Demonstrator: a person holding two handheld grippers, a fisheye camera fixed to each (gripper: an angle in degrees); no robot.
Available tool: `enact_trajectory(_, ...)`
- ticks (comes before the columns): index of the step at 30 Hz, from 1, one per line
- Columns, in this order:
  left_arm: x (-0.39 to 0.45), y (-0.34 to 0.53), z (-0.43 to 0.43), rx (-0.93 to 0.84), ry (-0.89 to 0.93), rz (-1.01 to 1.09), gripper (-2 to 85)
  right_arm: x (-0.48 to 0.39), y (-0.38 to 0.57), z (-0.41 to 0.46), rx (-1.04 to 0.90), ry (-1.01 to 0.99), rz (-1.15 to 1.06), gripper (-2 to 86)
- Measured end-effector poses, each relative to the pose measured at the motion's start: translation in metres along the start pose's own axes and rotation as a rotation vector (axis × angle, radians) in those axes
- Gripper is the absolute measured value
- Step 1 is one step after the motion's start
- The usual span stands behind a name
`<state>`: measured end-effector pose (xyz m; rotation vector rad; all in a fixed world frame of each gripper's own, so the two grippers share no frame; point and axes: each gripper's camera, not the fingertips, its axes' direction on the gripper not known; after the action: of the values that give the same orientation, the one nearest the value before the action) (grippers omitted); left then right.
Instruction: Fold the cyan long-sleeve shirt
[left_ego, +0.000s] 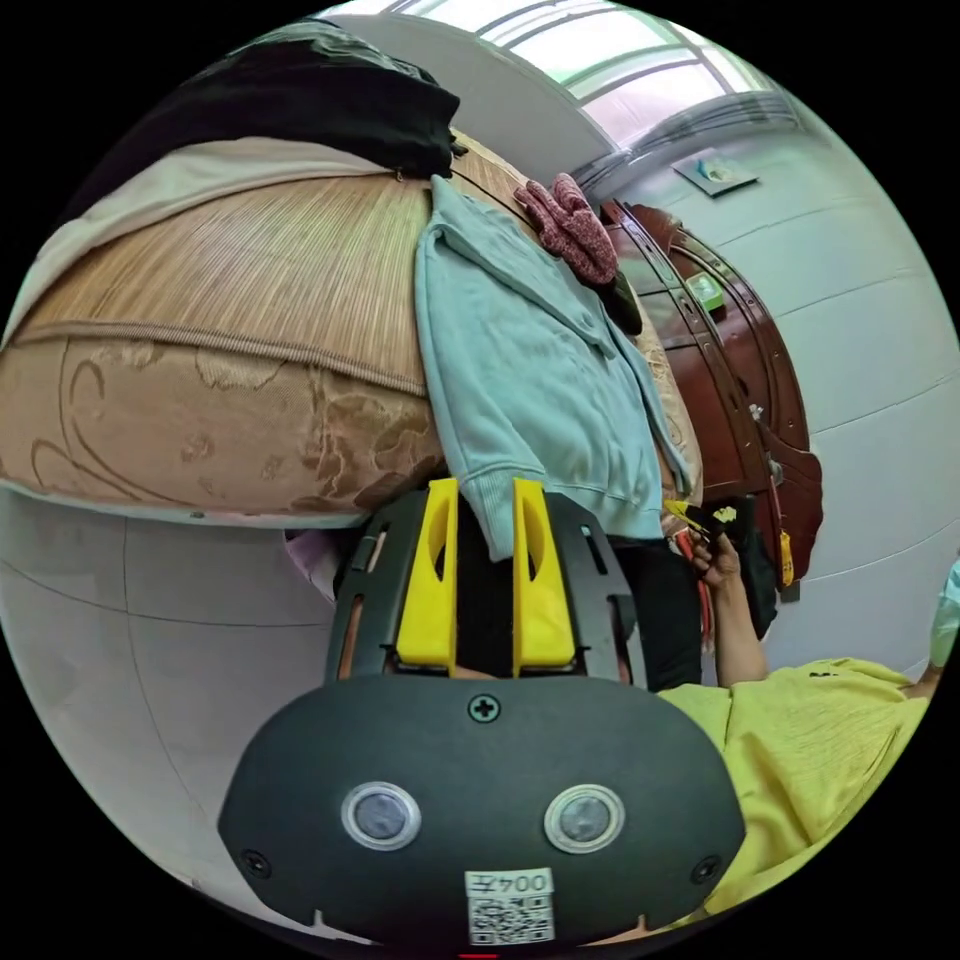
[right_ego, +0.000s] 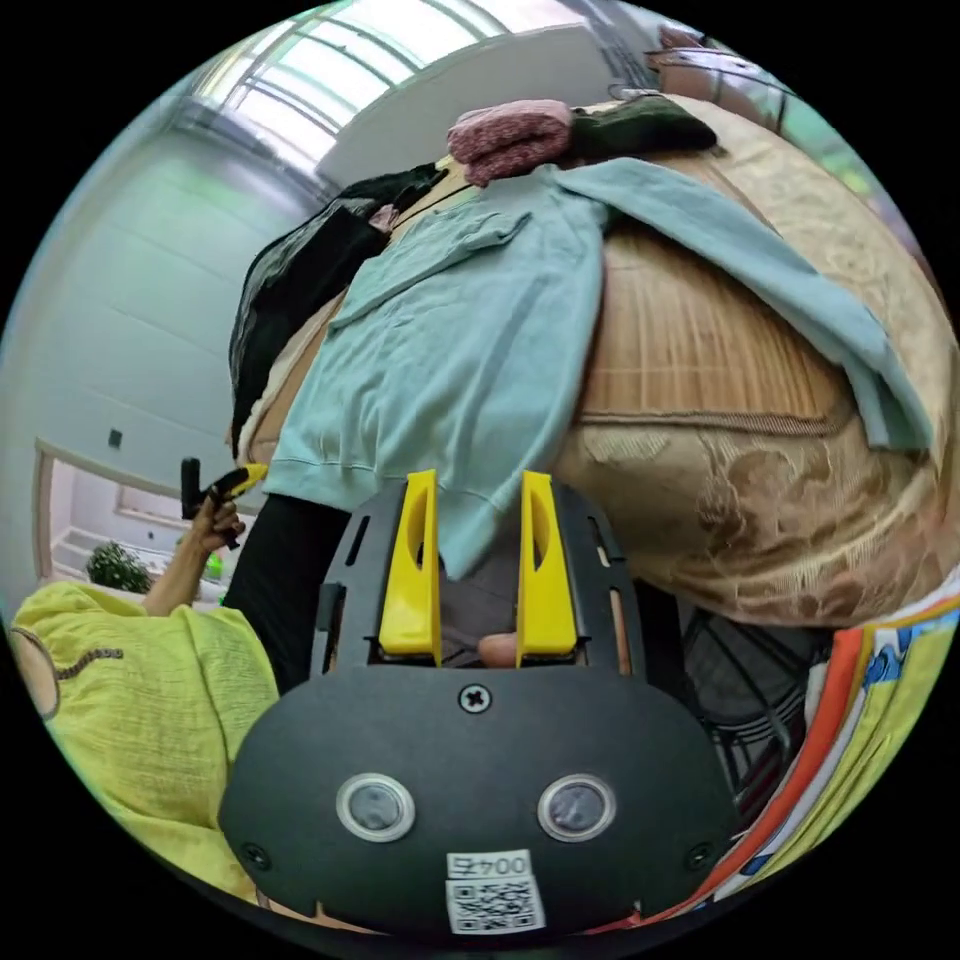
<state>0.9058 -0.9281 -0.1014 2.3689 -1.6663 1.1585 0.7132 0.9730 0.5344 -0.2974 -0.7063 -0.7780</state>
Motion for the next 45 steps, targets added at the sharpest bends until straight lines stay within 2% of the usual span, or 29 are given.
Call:
enact_trajectory(7, -0.013, 0.008, 0.015, -0.042, 0.101, 0.005, 8.1, 0.017, 0.008, 0.005, -0.094, -0.143, 0.092, 12.1)
enact_trajectory(9, -0.009, 0.008, 0.023, -0.065, 0.083, 0.022, 6.1, 0.009, 0.005, 0.015, -0.13, -0.081, 0.093, 8.1)
enact_trajectory(10, -0.004, 0.008, 0.025, -0.078, 0.046, 0.048, 4.9, 0.002, 0.004, 0.019, -0.15, -0.006, 0.09, 3.7)
enact_trajectory(11, 0.0, 0.008, 0.024, -0.09, -0.02, 0.068, 4.2, -0.003, 0.004, 0.019, -0.152, 0.041, 0.086, 3.5)
enact_trajectory(13, 0.001, 0.01, 0.023, -0.096, -0.058, 0.077, 3.5, -0.016, 0.006, 0.018, -0.205, 0.283, 0.049, 2.8)
enact_trajectory(17, -0.002, 0.018, 0.024, -0.096, -0.01, 0.017, 2.6, -0.026, 0.008, 0.012, -0.196, 0.246, 0.047, 2.1)
enact_trajectory(21, 0.011, 0.025, 0.012, -0.06, -0.068, 0.017, 1.7, -0.07, -0.001, -0.008, -0.084, 0.366, -0.032, -0.2)
enact_trajectory(24, 0.042, 0.025, -0.004, 0.052, -0.182, 0.107, 0.9, -0.103, -0.018, -0.009, 0.013, 0.364, -0.122, -0.6)
enact_trajectory(27, 0.091, 0.009, 0.005, 0.154, -0.13, 0.271, 0.5, -0.126, -0.042, 0.016, -0.006, 0.377, -0.185, -0.7)
enact_trajectory(30, 0.143, -0.017, 0.056, 0.072, -0.109, 0.422, 0.4, -0.139, -0.062, 0.053, -0.099, 0.457, -0.194, -0.7)
enact_trajectory(31, 0.161, -0.024, 0.083, 0.033, -0.157, 0.48, 0.3, -0.142, -0.067, 0.068, -0.149, 0.498, -0.192, -0.7)
enact_trajectory(34, 0.188, -0.037, 0.146, -0.058, -0.278, 0.57, 0.3, -0.152, -0.068, 0.074, -0.11, 0.54, -0.178, -0.6)
enact_trajectory(37, 0.185, -0.047, 0.198, -0.2, -0.363, 0.512, 0.2, -0.157, -0.066, 0.074, -0.066, 0.547, -0.214, -0.4)
enact_trajectory(42, 0.182, -0.06, 0.201, -0.168, -0.263, 0.436, 0.2, -0.152, -0.068, 0.05, -0.068, 0.45, -0.211, 2.8)
enact_trajectory(45, 0.178, -0.065, 0.203, -0.165, -0.202, 0.396, 0.2, -0.13, -0.067, 0.0, 0.05, 0.546, -0.177, 8.2)
